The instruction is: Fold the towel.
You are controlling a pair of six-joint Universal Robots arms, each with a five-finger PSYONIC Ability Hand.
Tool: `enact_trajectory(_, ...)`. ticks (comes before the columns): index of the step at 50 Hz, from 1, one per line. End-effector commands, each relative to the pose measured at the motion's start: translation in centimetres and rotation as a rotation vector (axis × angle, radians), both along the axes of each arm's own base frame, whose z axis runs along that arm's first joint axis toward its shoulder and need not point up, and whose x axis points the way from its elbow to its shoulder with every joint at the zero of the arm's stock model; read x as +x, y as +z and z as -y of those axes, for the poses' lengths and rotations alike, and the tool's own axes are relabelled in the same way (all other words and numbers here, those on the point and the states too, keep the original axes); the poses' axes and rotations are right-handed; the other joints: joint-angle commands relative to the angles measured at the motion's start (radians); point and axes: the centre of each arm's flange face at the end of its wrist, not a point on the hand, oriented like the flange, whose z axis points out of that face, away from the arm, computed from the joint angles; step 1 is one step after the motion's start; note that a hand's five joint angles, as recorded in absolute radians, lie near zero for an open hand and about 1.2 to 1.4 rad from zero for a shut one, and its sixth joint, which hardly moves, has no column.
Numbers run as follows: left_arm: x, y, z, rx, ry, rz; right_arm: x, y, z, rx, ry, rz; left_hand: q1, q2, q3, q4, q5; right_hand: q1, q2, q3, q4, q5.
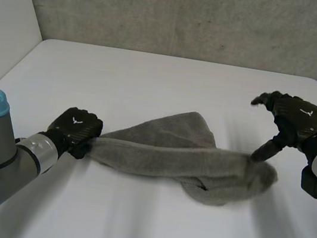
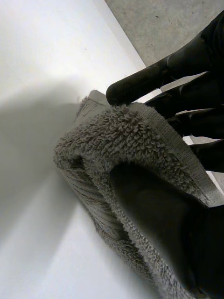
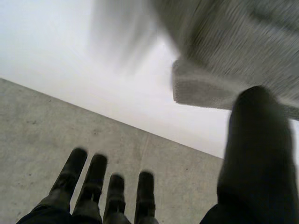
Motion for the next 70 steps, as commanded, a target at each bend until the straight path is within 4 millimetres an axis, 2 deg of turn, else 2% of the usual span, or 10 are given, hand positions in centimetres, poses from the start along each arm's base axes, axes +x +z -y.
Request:
enact_trajectory(1, 0.0, 0.0, 0.0, 0.000, -0.002, 0.001, 0.1, -0.5, 0.2, 0.009, 0.001, -0.008, 0.107, 0.050, 0.051, 0.035, 0.090, -0.095, -0.084, -0.091, -0.092, -0.060)
enact_trajectory(22, 0.0, -0.1, 0.1, -0.001, 0.000, 0.004, 0.3, -5.5, 0.2, 0.178, 0.042, -0.144, 0.109, 0.052, 0.054, 0.037, 0.092, 0.020, 0.031, 0.023, 0.022, 0.054)
enact_trajectory(30, -0.1, 0.0, 0.5, -0.008, -0.001, -0.001, 0.8, -7.3, 1.2, 0.217, 0.092, -0.188, 0.109, 0.052, 0.054, 0.037, 0.092, 1.097, 1.108, 1.100, 1.100, 1.131)
enact_trajectory(36, -0.4, 1.1, 2.1, -0.058, -0.001, -0.019, 1.8, -6.3, 3.7, 0.125, 0.112, -0.249, 0.109, 0.052, 0.054, 0.037, 0.092, 1.123, 1.133, 1.126, 1.125, 1.157)
enact_trajectory(44, -1.8, 7.1, 7.2, -0.286, 0.006, -0.108, 7.4, 5.7, 8.3, -0.377, 0.134, -0.203, 0.109, 0.052, 0.054, 0.037, 0.092, 1.123, 1.133, 1.126, 1.125, 1.157)
enact_trajectory(52, -3.1, 20.4, 12.6, -0.734, 0.046, -0.284, 11.0, 18.0, 9.5, -0.975, -0.017, -0.075, 0.109, 0.052, 0.054, 0.037, 0.092, 1.123, 1.133, 1.126, 1.125, 1.157)
enact_trajectory(54, -2.6, 25.8, 13.1, -0.871, 0.081, -0.430, 11.1, 19.8, 9.2, -1.072, -0.045, -0.053, 0.109, 0.052, 0.054, 0.037, 0.092, 1.123, 1.133, 1.126, 1.125, 1.157)
enact_trajectory(59, -1.8, 29.9, 12.7, -0.947, 0.081, -0.604, 11.0, 21.5, 8.8, -1.160, -0.066, -0.023, 0.109, 0.052, 0.054, 0.037, 0.092, 1.123, 1.133, 1.126, 1.125, 1.157)
enact_trajectory(63, -1.5, 29.2, 12.6, -0.894, 0.087, -0.620, 11.3, 18.2, 9.2, -1.027, -0.002, -0.080, 0.109, 0.052, 0.054, 0.037, 0.092, 1.123, 1.133, 1.126, 1.125, 1.157)
enact_trajectory(70, 0.9, 17.3, 12.0, -0.524, 0.192, -0.466, 11.7, 9.4, 8.6, -0.739, 0.207, -0.217, 0.109, 0.052, 0.054, 0.037, 0.092, 1.123, 1.133, 1.126, 1.125, 1.157)
